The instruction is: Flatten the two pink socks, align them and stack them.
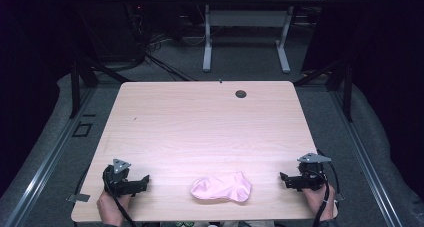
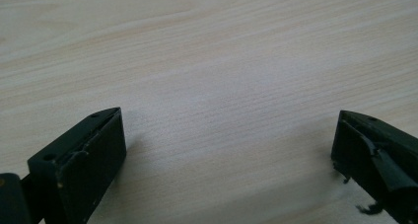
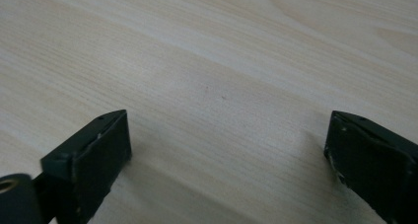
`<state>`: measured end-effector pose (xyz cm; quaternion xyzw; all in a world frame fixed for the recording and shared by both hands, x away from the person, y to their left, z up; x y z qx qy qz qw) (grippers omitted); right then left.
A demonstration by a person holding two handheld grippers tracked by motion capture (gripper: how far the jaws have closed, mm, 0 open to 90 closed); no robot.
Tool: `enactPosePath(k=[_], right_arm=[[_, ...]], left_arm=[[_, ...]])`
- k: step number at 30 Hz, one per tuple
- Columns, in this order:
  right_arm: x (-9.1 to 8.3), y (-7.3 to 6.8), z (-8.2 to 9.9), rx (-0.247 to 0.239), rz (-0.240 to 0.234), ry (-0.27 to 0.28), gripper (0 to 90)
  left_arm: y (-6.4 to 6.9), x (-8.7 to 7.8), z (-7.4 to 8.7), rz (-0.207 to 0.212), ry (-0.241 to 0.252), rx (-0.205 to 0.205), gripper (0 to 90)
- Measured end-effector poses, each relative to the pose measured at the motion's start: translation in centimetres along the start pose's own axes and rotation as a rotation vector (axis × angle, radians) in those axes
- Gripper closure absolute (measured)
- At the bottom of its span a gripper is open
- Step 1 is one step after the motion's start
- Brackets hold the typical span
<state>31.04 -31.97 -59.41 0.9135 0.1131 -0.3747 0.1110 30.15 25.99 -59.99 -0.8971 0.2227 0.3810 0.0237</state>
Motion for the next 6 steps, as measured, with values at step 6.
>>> enactPosePath(k=[6], right_arm=[[0.19,0.04,0.24,0.003,0.002,0.025,0.0]], left_arm=[[-0.09,0.06,-0.06,-0.005,0.000,0.000,0.0]])
Point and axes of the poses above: each handheld gripper's, and its own axes: x roughly forward along the jaws, z roughly out of its underside, y roughly to its right, the point moved 1 cm from there along x, roughly forward along the jaws, and after that the axes turned 10 degrees about z, right-handed, at the moved point
